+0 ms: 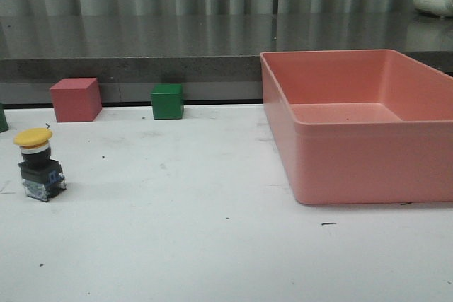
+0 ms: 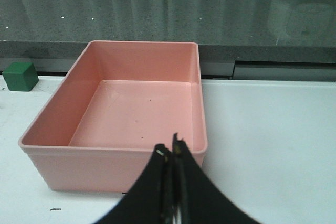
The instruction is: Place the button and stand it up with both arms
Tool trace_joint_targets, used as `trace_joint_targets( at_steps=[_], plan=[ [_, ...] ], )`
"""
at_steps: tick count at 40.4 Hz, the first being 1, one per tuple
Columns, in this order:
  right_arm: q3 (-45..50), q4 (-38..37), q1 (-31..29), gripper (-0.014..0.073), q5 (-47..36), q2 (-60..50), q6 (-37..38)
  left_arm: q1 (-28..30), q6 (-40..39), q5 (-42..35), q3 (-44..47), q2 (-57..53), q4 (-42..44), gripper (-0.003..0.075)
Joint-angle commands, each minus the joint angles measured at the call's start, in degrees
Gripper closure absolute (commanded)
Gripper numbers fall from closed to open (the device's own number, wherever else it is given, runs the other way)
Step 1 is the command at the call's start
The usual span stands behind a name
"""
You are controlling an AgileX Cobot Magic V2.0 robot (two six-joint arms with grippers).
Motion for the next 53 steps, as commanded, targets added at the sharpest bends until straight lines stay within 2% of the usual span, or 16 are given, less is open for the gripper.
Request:
trace_joint_targets(
  at_steps=[1,5,11,19,53],
  plan=[
    [-1.3,-0.9,-0.4,0.0662,-4.5,0.6,-0.5,0.1,0.0,-5.1,2.5,-8.9,0.0,0.074],
    [-1.3,-0.9,-0.4,0.0662,-4.5,0.6,-0.5,0.1,0.0,-3.3,5.1,-18.9,0.0,0.074],
    [-1.3,-0.9,-0.4,0.0662,-4.5,0.6,-0.5,0.1,0.0,3.3,6.2,-31.1,0.0,0.074],
    [-1.3,-0.9,-0.4,0.0662,-4.5,0.6,-0.5,0.1,0.0,6.7,6.2,-39.8,0.0,0.074],
    [-1.3,-0.9,-0.4,0.0662,-4.5,0.6,-0.5,0.9,0.0,6.3,8.4,-40.3,0.0,0.074]
  ],
)
